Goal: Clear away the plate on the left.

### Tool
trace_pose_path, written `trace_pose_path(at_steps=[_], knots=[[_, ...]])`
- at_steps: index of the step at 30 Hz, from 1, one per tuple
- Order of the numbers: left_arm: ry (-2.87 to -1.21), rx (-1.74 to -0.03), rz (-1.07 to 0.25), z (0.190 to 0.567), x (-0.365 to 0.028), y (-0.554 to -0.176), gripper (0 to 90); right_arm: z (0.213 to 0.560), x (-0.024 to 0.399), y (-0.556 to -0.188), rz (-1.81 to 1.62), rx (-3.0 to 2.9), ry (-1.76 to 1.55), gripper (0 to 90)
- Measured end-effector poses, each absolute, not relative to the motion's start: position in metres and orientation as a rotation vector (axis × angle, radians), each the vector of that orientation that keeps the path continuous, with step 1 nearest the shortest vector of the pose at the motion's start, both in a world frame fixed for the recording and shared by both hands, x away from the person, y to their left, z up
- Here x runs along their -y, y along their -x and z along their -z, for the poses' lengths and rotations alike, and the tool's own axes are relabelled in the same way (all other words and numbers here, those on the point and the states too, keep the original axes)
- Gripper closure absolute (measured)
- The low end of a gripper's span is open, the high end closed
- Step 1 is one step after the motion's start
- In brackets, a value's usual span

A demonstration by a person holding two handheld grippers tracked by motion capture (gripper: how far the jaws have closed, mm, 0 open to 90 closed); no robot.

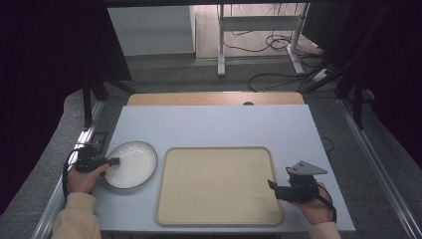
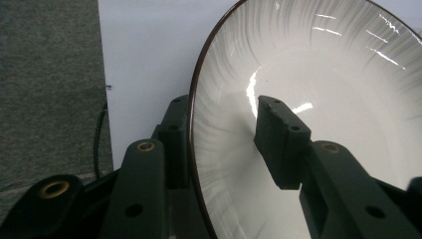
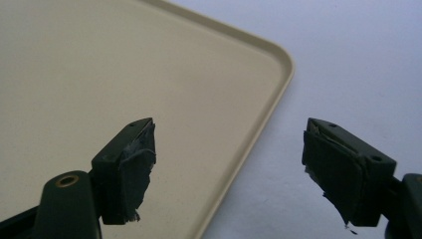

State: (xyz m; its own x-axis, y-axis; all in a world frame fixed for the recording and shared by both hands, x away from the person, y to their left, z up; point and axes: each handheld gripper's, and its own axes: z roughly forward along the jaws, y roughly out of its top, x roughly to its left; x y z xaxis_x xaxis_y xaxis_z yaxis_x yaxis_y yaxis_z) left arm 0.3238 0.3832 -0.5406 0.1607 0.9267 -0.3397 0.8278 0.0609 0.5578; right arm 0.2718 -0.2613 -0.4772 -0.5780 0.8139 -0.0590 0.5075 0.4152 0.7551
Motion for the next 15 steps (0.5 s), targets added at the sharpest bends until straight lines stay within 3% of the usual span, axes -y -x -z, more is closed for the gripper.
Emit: trace_pose_path(at_steps=[15], knots=[[-1.669, -1.691, -0.079, 0.541, -0.397, -0.324, 74.4, 0.479, 0.260, -0.272, -0.974, -2.263, -1.118, 21.9]])
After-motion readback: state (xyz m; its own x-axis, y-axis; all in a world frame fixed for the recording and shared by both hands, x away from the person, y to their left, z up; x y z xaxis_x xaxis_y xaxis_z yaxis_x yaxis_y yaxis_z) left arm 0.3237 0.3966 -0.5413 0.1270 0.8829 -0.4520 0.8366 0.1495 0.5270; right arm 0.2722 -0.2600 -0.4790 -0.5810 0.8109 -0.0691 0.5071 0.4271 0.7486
